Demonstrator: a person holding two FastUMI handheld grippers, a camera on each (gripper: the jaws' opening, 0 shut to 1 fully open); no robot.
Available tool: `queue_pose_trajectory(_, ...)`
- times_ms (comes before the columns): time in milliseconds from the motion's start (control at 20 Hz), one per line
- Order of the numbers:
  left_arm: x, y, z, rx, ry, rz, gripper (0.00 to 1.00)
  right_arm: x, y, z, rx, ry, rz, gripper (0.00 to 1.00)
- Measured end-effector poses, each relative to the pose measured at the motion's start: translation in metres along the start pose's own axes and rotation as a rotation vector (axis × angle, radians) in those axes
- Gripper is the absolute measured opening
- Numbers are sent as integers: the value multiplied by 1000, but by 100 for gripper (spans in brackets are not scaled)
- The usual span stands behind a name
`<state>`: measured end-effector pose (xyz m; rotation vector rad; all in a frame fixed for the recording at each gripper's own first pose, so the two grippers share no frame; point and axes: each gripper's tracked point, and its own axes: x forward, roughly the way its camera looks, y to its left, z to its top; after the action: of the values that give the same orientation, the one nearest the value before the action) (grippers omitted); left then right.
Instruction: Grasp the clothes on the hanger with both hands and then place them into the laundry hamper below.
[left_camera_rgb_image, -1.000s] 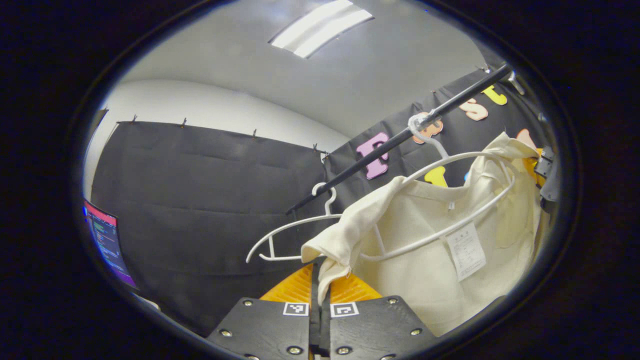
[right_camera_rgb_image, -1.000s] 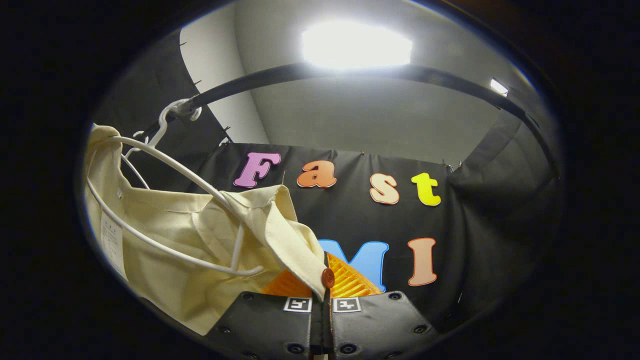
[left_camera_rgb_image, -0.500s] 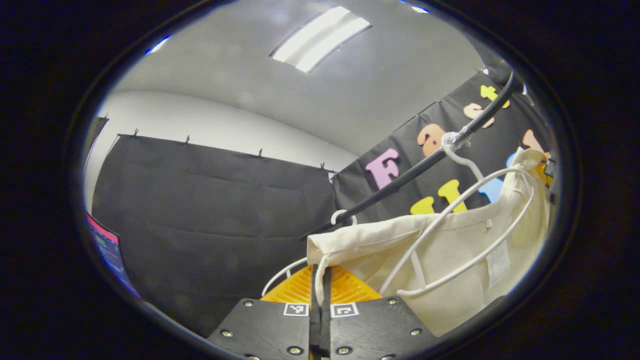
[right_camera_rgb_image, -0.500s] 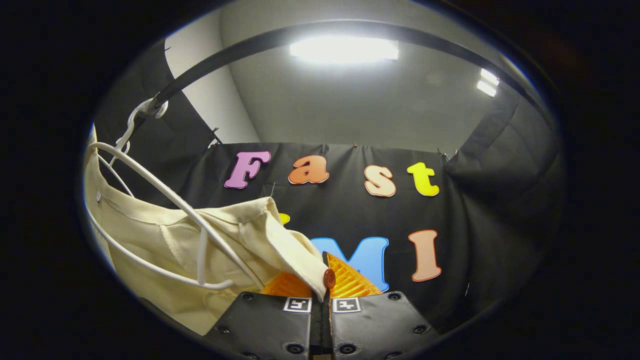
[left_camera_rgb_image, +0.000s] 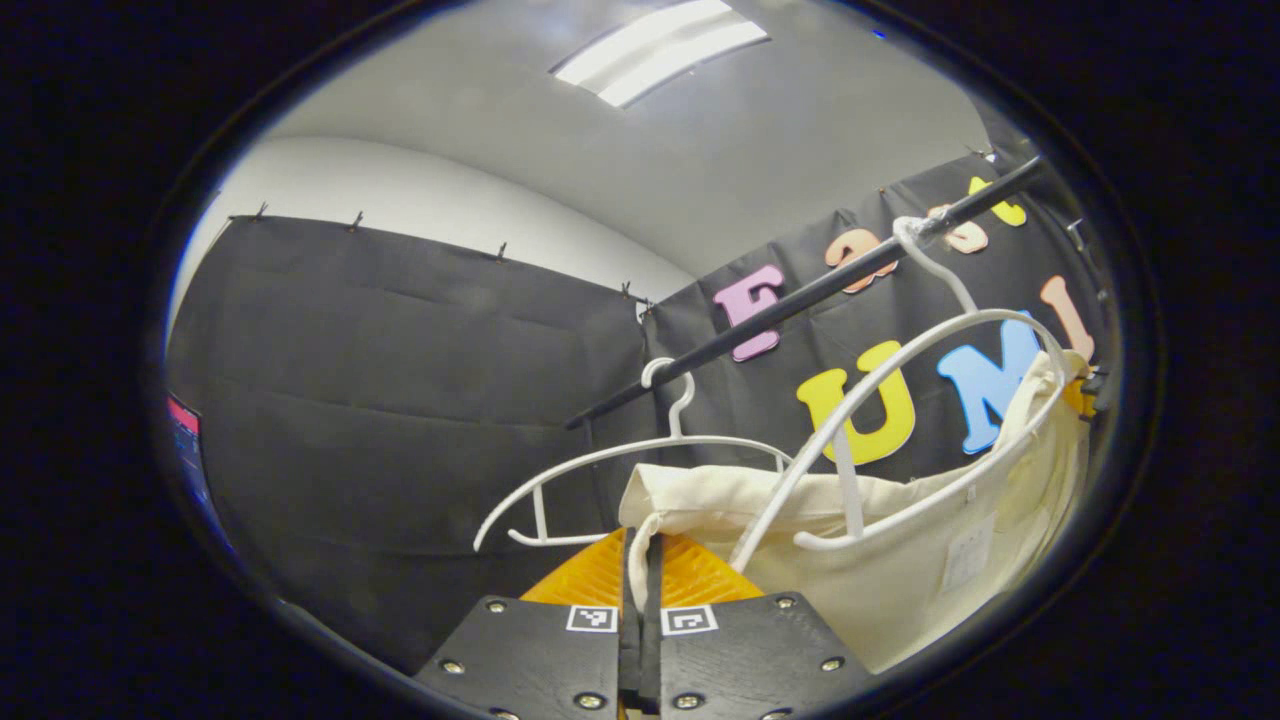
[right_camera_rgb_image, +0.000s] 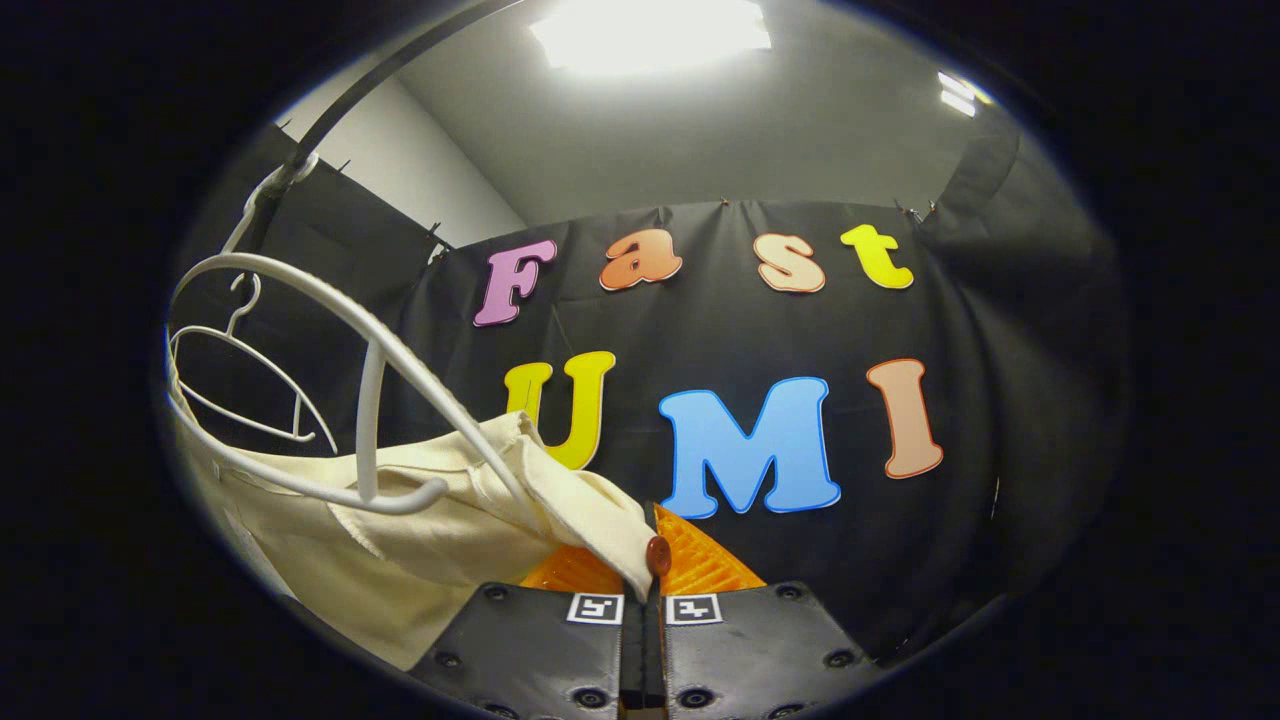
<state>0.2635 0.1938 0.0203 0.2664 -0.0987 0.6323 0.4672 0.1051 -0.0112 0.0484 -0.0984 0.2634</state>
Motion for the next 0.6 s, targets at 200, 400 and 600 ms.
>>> queue_pose_trajectory(200,-5,4,-12,17,11,-11,1,-16,6,-14,-6,28,13,1)
queue_pose_trajectory(400,-19,6,-23,6,34,-44,1,-47,7,-14,-16,24,1,0)
queue_pose_trajectory(600,-34,-4,-26,-5,34,-100,0,-79,11,-10,-12,33,-12,1)
